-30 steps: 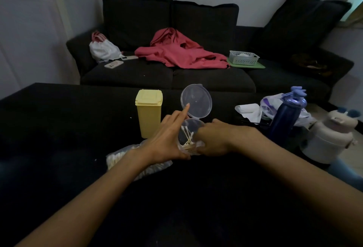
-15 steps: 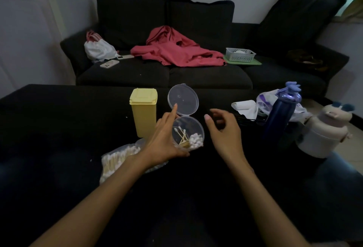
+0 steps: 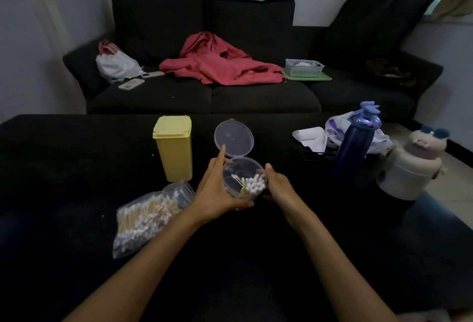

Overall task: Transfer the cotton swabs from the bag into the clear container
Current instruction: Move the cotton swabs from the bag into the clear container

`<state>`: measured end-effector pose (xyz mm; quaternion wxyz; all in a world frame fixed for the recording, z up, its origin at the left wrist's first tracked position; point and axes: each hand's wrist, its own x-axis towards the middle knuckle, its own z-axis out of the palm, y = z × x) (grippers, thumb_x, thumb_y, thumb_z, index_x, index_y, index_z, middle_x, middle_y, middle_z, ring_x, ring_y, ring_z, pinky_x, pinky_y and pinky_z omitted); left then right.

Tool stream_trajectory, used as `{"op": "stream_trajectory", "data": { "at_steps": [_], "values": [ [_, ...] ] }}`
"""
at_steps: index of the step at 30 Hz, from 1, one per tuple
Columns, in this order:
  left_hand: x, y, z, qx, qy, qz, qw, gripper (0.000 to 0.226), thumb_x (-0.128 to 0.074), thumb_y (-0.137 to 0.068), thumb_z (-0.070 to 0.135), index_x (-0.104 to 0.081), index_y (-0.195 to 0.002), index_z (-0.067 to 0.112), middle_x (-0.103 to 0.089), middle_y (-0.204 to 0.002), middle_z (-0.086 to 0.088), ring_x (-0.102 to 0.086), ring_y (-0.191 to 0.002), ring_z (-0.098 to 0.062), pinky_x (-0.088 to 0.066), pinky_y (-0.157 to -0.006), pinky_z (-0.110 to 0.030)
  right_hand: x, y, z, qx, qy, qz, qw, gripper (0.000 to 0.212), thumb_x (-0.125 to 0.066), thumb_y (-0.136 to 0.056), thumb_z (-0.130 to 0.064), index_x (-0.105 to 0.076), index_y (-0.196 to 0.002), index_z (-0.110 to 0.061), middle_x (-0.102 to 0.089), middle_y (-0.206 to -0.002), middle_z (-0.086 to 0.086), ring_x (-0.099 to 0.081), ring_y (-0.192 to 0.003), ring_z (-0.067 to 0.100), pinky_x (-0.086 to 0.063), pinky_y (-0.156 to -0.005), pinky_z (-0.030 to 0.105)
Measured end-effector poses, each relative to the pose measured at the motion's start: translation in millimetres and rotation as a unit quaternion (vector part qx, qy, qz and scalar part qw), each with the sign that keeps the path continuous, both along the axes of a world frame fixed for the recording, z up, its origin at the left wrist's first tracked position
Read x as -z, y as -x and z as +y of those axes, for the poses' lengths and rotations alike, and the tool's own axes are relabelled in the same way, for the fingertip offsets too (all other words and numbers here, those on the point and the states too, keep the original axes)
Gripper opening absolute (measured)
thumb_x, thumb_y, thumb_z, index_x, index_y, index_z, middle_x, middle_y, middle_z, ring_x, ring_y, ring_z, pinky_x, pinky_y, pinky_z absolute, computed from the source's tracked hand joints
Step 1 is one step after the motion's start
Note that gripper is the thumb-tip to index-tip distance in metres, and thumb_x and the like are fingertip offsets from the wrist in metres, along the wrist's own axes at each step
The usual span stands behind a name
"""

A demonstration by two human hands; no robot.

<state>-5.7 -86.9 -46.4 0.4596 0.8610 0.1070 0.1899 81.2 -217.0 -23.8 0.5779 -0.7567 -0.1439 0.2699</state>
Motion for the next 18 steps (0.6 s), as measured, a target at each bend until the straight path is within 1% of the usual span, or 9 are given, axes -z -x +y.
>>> {"op": "stream_trajectory", "data": {
  "at_steps": [2,5,7,10,12,14,16,17,18],
  "values": [
    [5.8,-2.2,0.8,0.0,0.008,0.022,1.0,0.137,-0.091,-0.055,0.024,0.007,-0.15,0.024,-0.031,-0.125,0.011,-0.039,-0.125,-0.01,-0.034,-0.101,-0.023,4.1,-1.5,-1.8,-0.002,-0.008,0.02,1.0,0.027,-0.033,-0.102,-0.028,-0.059,-0.094,-0.023,-0.065,-0.096,0.002,-0.059,-0.081,0.007,-0.046,-0.07,0.023],
    [12.5,-4.6,2.9,0.002,0.024,0.053,0.998,0.139,-0.092,-0.054,0.026,0.009,-0.15,0.025,-0.029,-0.131,0.007,-0.037,-0.127,-0.011,-0.032,-0.101,-0.022,12.5,-0.8,-1.0,-0.012,-0.004,0.016,1.0,0.022,-0.035,-0.101,-0.023,-0.056,-0.106,-0.019,-0.062,-0.094,-0.002,-0.057,-0.078,0.002,-0.041,-0.059,0.016],
    [13.7,-4.5,4.7,0.002,0.032,0.066,0.997,0.14,-0.092,-0.054,0.027,0.01,-0.15,0.028,-0.027,-0.136,0.006,-0.036,-0.129,-0.012,-0.032,-0.102,-0.024,16.0,-1.1,1.1,-0.009,-0.004,0.013,1.0,0.024,-0.035,-0.101,-0.023,-0.054,-0.115,-0.017,-0.061,-0.1,0.0,-0.057,-0.081,0.003,-0.041,-0.059,0.016],
    [12.6,-5.2,8.0,-0.007,0.016,0.094,0.995,0.14,-0.091,-0.054,0.032,0.011,-0.15,0.029,-0.026,-0.14,0.003,-0.035,-0.131,-0.014,-0.031,-0.105,-0.026,20.9,-3.8,3.6,-0.009,-0.003,0.001,1.0,0.026,-0.038,-0.101,-0.022,-0.057,-0.116,-0.013,-0.063,-0.109,0.006,-0.059,-0.086,0.007,-0.043,-0.062,0.017],
    [7.2,-3.7,7.6,-0.009,-0.025,0.112,0.993,0.142,-0.09,-0.053,0.038,0.013,-0.149,0.03,-0.025,-0.144,0.001,-0.034,-0.133,-0.016,-0.03,-0.108,-0.03,21.3,-3.9,4.8,-0.015,0.004,-0.003,1.0,0.027,-0.039,-0.1,-0.023,-0.057,-0.117,-0.013,-0.063,-0.111,0.006,-0.06,-0.088,0.007,-0.043,-0.062,0.017],
    [1.3,-1.3,7.1,-0.007,-0.08,0.138,0.987,0.142,-0.089,-0.052,0.045,0.014,-0.149,0.029,-0.026,-0.147,-0.002,-0.032,-0.134,-0.019,-0.031,-0.111,-0.037,23.0,-5.5,7.1,-0.014,0.009,-0.004,1.0,0.027,-0.041,-0.1,-0.025,-0.057,-0.118,-0.014,-0.063,-0.113,0.006,-0.059,-0.091,0.009,-0.044,-0.064,0.019],
    [-7.2,1.6,7.7,-0.001,-0.114,0.175,0.978,0.138,-0.087,-0.052,0.048,0.007,-0.151,0.026,-0.025,-0.151,-0.002,-0.031,-0.136,-0.02,-0.031,-0.112,-0.042,24.1,-6.3,9.4,-0.002,0.019,-0.007,1.0,0.026,-0.042,-0.099,-0.027,-0.057,-0.117,-0.015,-0.062,-0.112,0.005,-0.059,-0.093,0.012,-0.044,-0.069,0.022],
    [-12.2,3.3,7.9,0.007,-0.122,0.183,0.975,0.132,-0.087,-0.051,0.049,-0.004,-0.151,0.025,-0.028,-0.15,-0.001,-0.034,-0.135,-0.02,-0.033,-0.111,-0.043,25.2,-7.1,9.7,0.006,0.022,-0.012,1.0,0.027,-0.043,-0.098,-0.028,-0.057,-0.117,-0.015,-0.062,-0.113,0.005,-0.059,-0.095,0.013,-0.044,-0.072,0.024],
    [-18.2,5.8,8.2,0.015,-0.121,0.176,0.977,0.121,-0.087,-0.05,0.049,-0.02,-0.148,0.025,-0.037,-0.146,0.002,-0.04,-0.131,-0.018,-0.037,-0.109,-0.042,25.6,-7.3,10.3,0.012,0.022,-0.019,1.0,0.028,-0.044,-0.098,-0.03,-0.057,-0.117,-0.014,-0.063,-0.114,0.006,-0.059,-0.096,0.014,-0.044,-0.074,0.024]
  ]
}}
